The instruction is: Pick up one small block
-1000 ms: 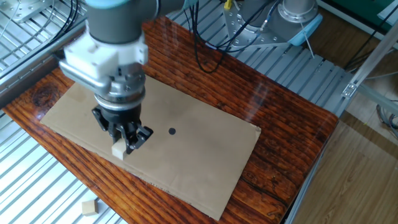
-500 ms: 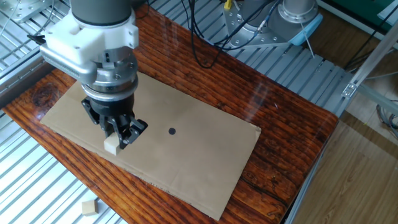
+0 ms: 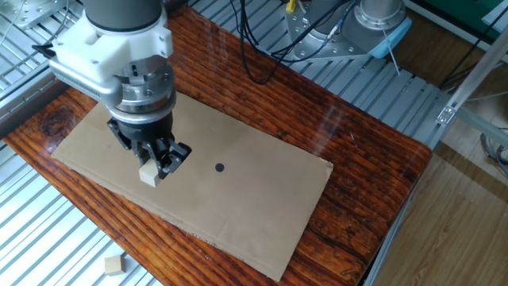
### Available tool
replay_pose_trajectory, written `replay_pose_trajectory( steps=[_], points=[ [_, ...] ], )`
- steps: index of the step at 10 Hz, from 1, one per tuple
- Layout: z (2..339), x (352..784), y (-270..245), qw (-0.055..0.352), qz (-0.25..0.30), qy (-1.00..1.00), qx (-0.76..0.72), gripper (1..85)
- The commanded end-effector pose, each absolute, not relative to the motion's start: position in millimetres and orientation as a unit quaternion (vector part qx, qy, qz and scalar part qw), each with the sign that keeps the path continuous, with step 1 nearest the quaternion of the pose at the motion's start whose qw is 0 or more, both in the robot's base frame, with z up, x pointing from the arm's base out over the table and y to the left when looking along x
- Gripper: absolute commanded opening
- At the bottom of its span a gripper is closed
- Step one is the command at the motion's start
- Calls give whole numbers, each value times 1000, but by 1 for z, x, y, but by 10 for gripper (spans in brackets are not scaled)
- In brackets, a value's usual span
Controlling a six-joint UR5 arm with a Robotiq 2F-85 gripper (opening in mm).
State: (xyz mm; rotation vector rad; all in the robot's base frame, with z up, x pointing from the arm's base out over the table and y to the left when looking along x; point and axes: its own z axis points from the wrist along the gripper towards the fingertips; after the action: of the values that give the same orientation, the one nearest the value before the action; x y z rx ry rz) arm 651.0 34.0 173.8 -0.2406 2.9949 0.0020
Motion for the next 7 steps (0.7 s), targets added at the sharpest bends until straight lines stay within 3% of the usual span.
replay_pose_trajectory(
  steps=[1, 7],
  points=[
    [174, 643, 33, 55, 4, 995, -83, 10],
    [171, 641, 27, 54, -9, 992, -113, 10]
  ],
)
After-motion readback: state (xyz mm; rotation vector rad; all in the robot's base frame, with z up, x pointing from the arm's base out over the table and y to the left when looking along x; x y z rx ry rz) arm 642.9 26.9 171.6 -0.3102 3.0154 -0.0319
